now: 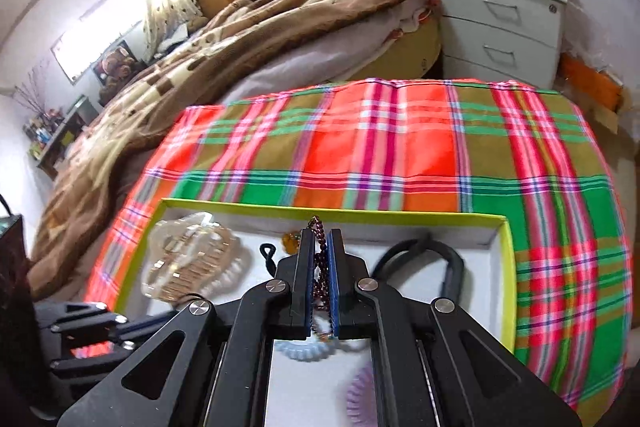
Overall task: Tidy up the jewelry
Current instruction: 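Carry the beaded bracelet and black teal-bead hair tie over the box with both grippers, then open both grippers to drop the bracelet and hair tie into the box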
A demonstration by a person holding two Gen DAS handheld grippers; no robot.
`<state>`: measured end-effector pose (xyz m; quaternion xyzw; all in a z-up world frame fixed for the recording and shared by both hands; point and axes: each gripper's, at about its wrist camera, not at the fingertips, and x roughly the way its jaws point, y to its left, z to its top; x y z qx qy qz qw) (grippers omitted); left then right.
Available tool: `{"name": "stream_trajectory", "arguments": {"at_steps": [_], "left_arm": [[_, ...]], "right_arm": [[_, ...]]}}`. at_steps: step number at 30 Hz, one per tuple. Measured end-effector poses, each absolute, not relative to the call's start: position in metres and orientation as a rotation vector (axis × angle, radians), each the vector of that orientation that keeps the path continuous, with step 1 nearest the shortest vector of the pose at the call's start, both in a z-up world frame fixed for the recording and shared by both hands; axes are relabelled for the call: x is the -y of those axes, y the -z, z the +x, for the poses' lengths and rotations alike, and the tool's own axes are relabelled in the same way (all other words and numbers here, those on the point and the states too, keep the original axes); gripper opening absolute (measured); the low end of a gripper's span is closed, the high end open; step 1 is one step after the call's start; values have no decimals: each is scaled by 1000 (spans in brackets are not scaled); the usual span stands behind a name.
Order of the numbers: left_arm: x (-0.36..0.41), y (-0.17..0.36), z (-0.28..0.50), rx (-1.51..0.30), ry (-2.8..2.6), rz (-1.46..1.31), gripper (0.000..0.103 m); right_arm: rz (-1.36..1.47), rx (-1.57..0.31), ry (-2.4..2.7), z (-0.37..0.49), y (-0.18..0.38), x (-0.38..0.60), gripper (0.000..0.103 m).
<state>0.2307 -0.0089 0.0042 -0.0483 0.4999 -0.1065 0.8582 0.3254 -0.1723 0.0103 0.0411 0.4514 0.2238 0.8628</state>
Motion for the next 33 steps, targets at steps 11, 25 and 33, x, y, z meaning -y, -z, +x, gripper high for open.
{"name": "stream_trajectory", "arguments": {"at_steps": [11, 25, 33], "left_arm": [[7, -11, 227, -1041, 226, -108, 32], [-12, -44, 190, -952, 231, -113, 40], [-34, -41, 161, -952, 198, -144, 40]], "right_arm": [[47, -939, -435, 323, -9, 180, 9], [56, -850, -436, 287, -33, 190, 17], [61, -806, -451, 238, -43, 203, 17]]}}
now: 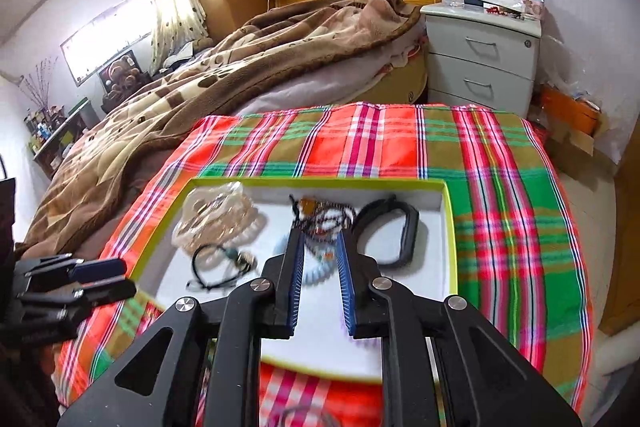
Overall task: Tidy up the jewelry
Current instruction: 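Open both grippers to drop the bracelet and hair tie into the box, then grasp the grey flower hair tie with the right gripper while the left grasps the gold chain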
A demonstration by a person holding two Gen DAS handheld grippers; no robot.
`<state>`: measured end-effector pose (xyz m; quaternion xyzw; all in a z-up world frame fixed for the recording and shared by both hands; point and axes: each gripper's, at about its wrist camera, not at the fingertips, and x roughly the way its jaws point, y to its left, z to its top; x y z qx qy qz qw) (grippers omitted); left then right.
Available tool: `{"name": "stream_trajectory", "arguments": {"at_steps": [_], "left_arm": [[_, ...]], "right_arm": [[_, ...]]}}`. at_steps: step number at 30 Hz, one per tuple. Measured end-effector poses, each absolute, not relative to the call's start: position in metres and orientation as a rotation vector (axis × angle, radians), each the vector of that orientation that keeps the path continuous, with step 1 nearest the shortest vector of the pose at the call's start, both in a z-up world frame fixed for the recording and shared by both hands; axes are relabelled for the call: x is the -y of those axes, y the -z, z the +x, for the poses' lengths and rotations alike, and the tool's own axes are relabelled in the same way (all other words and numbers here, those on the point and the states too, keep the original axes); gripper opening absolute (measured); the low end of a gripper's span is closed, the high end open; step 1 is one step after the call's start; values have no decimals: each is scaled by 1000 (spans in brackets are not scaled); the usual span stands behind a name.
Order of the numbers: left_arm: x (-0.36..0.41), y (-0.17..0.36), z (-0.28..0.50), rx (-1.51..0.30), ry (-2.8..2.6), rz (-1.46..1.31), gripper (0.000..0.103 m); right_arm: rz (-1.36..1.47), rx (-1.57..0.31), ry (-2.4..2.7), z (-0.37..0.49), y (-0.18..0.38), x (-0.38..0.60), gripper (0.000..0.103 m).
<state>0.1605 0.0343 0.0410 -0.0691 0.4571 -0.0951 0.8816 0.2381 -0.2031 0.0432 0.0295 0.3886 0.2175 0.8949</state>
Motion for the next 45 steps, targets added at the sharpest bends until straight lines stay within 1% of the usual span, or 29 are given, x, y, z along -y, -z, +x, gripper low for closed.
{"name": "stream_trajectory", "arguments": {"at_steps": [3, 4, 5, 7, 21, 32, 34, 37, 39, 42, 45], "left_arm": [[-43, -38, 152, -959, 184, -162, 40], [-45, -38, 149, -958, 179, -167, 40], [-48, -38, 146, -956, 176, -171, 40], [-51, -37, 142, -955, 173, -175, 40], [-51, -21, 125, -985, 186, -206, 40], [-60, -12, 121, -1006, 159, -212, 40], [-62, -10, 120, -1011, 152, -210, 40], [-63, -7, 120, -1023, 155, -212, 40], [-62, -5, 121, -1028, 157, -210, 40], [-58, 2, 124, -1047, 177, -212, 43], [-52, 6, 127, -1060, 177, -204, 43]], "right_arm": [[72, -805, -450, 223, -40, 210, 19], [72, -810, -449, 217, -38, 213, 23], [71, -815, -444, 212, -36, 216, 31], [71, -824, -433, 201, -30, 222, 40], [39, -929, -426, 161, 6, 239, 40], [-119, -960, -383, 152, 19, 214, 40], [-133, -958, -373, 151, 19, 212, 39], [-165, -944, -338, 148, 19, 212, 23], [-149, -942, -341, 147, 18, 215, 18], [-139, -936, -336, 147, 18, 218, 17], [-115, -913, -295, 146, 15, 226, 17]]}}
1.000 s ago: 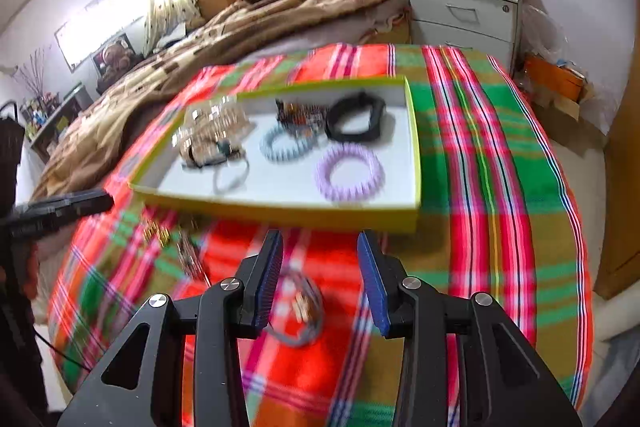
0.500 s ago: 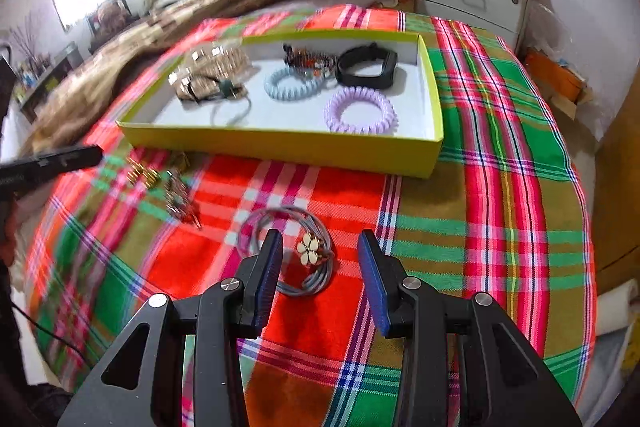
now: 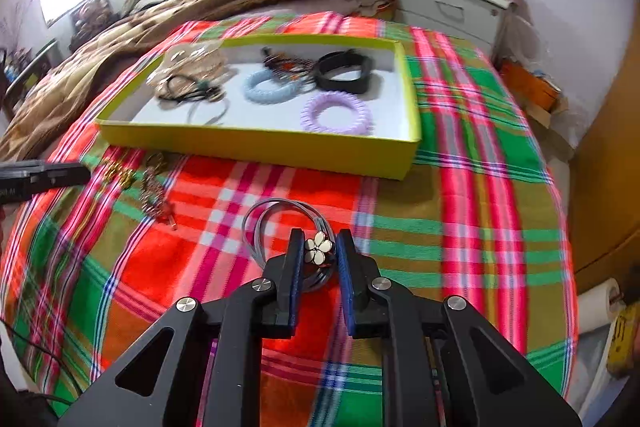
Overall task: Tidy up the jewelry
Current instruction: 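Grasp the grey flower hair tie with the right gripper while the left grasps the gold chain, then carry the grey hair tie and gold chain over the box with both grippers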
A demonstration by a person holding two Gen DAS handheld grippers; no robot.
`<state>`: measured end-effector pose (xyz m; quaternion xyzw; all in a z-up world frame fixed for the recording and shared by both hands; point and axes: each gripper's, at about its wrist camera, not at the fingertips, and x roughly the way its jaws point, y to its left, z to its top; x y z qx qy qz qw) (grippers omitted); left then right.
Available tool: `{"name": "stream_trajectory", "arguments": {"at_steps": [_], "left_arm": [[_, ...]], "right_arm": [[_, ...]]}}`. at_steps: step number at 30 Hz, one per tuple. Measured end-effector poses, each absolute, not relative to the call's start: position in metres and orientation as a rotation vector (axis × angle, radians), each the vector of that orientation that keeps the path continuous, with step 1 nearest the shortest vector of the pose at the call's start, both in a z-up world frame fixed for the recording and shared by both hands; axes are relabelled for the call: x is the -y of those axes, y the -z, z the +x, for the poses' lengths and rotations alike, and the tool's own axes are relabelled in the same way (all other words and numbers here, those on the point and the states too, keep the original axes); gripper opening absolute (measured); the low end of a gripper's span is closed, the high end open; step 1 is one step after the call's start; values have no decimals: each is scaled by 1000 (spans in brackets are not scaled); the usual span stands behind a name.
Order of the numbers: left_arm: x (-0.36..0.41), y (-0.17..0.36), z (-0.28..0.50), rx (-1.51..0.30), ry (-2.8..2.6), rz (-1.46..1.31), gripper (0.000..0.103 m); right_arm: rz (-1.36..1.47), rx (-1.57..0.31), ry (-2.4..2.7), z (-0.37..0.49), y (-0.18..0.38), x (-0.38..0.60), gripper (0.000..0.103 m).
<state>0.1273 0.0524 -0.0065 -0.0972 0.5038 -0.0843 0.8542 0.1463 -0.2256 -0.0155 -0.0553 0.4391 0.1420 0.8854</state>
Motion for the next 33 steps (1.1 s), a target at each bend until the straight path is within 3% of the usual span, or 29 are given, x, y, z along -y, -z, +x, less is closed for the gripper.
{"name": "stream_trajectory", "arguments": {"at_steps": [8, 11, 23, 29, 33], "left_arm": [[-22, 10, 136, -1055, 134, -11, 43], [-12, 12, 138, -1053, 138, 51, 48], [-5, 13, 151, -1022, 141, 78, 48], [1, 12, 148, -1016, 176, 91, 13], [4, 11, 145, -1014, 190, 95, 9]], "right_arm": [[-43, -892, -283, 144, 8, 244, 17], [-23, -887, -287, 145, 7, 246, 17], [10, -880, -309, 148, 9, 245, 17], [25, -887, -304, 149, 12, 248, 17], [24, -886, -304, 148, 12, 247, 17]]}}
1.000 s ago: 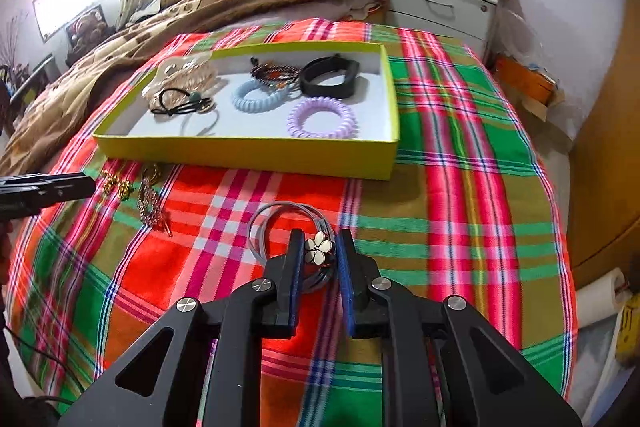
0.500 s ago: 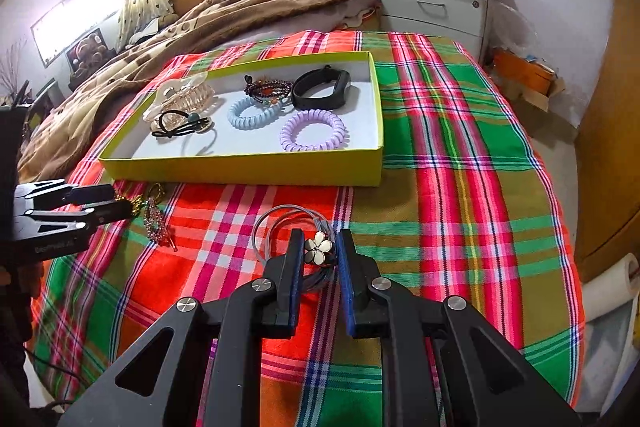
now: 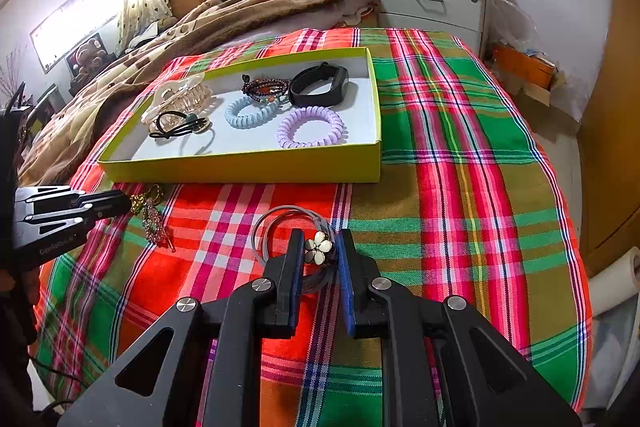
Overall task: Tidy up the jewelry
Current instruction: 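Carry the grey hair tie and gold chain over the box with both grippers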
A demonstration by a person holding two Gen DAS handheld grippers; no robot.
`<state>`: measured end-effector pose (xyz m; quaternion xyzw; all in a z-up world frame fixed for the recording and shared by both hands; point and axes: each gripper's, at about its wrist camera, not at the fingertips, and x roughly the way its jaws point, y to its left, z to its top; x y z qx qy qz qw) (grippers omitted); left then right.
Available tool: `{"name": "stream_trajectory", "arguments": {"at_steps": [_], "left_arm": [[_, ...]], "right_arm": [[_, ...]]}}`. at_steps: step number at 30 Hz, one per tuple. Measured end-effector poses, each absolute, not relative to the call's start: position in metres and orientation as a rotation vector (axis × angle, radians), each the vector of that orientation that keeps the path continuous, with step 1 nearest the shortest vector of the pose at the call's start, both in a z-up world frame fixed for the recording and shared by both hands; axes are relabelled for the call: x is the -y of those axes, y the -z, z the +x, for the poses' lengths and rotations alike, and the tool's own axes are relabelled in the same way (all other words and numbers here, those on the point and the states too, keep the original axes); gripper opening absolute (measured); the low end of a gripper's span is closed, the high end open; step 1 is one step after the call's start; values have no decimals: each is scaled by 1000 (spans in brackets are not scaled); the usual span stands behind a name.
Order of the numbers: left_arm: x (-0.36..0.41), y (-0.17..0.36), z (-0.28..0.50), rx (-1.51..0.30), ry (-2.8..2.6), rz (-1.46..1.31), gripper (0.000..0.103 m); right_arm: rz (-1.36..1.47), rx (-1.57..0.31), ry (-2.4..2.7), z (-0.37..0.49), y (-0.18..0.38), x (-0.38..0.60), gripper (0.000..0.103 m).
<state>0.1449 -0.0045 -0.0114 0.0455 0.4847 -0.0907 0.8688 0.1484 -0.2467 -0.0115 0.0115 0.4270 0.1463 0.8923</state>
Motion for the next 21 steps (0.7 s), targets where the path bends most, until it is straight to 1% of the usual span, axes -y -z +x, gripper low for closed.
{"name": "stream_trajectory", "arguments": {"at_steps": [6, 11, 21], "left_arm": [[-7, 10, 142, -1011, 223, -6, 9], [-16, -1, 137, -981, 254, -78, 9], [-21, -26, 130, -920, 292, -129, 9]], "right_arm": [[29, -875, -302, 148, 9, 247, 17], [38, -862, -301, 147, 4, 247, 17], [41, -830, -315, 144, -8, 243, 17]]}}
